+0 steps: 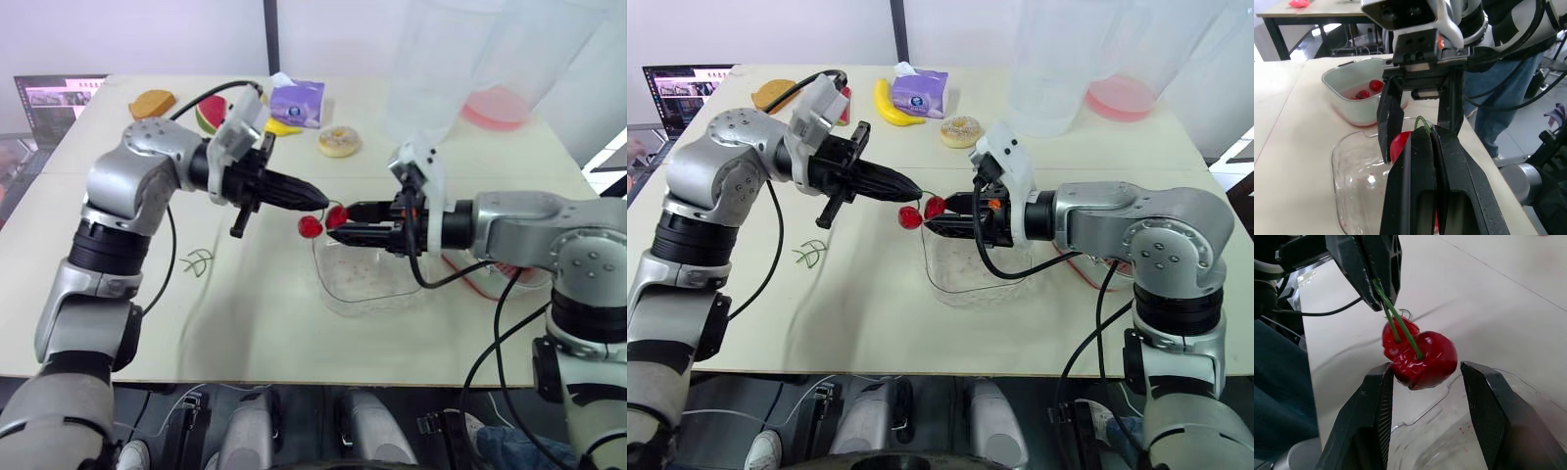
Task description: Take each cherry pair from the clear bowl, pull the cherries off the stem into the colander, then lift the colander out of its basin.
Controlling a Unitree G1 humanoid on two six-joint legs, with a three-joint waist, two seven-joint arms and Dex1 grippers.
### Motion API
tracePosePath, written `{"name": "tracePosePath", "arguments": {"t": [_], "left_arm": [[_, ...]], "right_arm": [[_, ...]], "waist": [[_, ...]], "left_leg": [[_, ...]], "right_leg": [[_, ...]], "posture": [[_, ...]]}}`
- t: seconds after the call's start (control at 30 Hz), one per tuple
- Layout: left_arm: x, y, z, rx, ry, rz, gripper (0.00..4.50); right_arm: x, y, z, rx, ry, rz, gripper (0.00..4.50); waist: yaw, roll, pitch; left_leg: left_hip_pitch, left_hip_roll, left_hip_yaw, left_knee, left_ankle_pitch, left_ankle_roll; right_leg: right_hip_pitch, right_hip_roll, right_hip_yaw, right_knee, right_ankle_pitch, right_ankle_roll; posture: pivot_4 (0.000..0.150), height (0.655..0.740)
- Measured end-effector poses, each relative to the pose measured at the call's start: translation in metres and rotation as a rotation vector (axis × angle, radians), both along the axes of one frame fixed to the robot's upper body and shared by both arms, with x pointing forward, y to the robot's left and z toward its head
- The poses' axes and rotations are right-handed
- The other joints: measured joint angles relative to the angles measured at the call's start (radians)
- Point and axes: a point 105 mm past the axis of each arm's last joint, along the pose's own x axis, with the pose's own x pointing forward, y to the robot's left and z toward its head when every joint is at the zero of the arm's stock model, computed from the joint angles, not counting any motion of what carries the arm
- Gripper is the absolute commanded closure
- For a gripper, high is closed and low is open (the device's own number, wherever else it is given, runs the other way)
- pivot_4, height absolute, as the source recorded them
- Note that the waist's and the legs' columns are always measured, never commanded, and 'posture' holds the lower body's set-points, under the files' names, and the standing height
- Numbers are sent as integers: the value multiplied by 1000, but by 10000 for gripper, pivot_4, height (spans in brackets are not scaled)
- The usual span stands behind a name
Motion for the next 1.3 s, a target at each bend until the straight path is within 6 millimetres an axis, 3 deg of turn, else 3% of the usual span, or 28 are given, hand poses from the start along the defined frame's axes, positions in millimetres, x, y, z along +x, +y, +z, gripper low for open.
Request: {"name": "tracePosePath", "arguments": {"t": [0.23, 0.3, 0.43, 0.77, 0.87, 0.93, 1.1, 1.3], "left_arm": [[1, 1, 2, -11, 15, 12, 45000], [1, 1, 1, -11, 20, 15, 45000], [0, 2, 1, -18, 17, 20, 45000], [1, 2, 4, -35, 9, 31, 45000], [1, 2, 4, -36, 10, 31, 45000], [2, 2, 4, -36, 9, 32, 45000], [2, 2, 4, -35, 12, 34, 45000], [2, 1, 3, -35, 26, 36, 45000]], "right_arm": [[2, 4, -3, -5, -1, 11, 22087], [2, 4, -4, -6, -2, 12, 27529], [5, 3, -4, -2, 5, 2, 44455], [5, 2, -6, -5, 12, 0, 44455], [8, -8, -12, -41, 16, -44, 36751], [7, -14, -16, -61, 16, -57, 28204], [0, -18, -13, -68, -2, -27, 1980], [-5, -10, 0, -20, -23, 37, 585]], "waist": [[0, 0, 0], [0, 0, 0], [0, 0, 0], [0, 0, 0], [2, 0, 0], [3, 0, 0], [-1, 0, 0], [-1, 0, 0]], "left_leg": [[0, 0, 0, 0, 0, 0], [0, 0, 0, 0, 0, 0], [0, 0, 0, 0, 0, 0], [1, 0, 0, 1, 0, 0], [1, 0, 0, 1, 0, 0], [1, 0, 0, 1, 0, 0], [1, 0, 0, 1, 0, -1], [2, 0, 0, 1, 1, -1]], "right_leg": [[0, 1, 0, 1, 0, 0], [0, 1, 0, 1, 0, 0], [0, 1, 0, 1, 0, 0], [0, 1, 0, 3, 0, 0], [0, 1, 0, 3, 0, 0], [0, 1, 0, 3, 0, 0], [0, 1, 0, 4, 0, 0], [0, 2, 0, 5, 0, 0]], "posture": [[1500, 7400], [1500, 7400], [1500, 7400], [1500, 7400], [1500, 7400], [1500, 7400], [1500, 7400], [1500, 7400]]}}
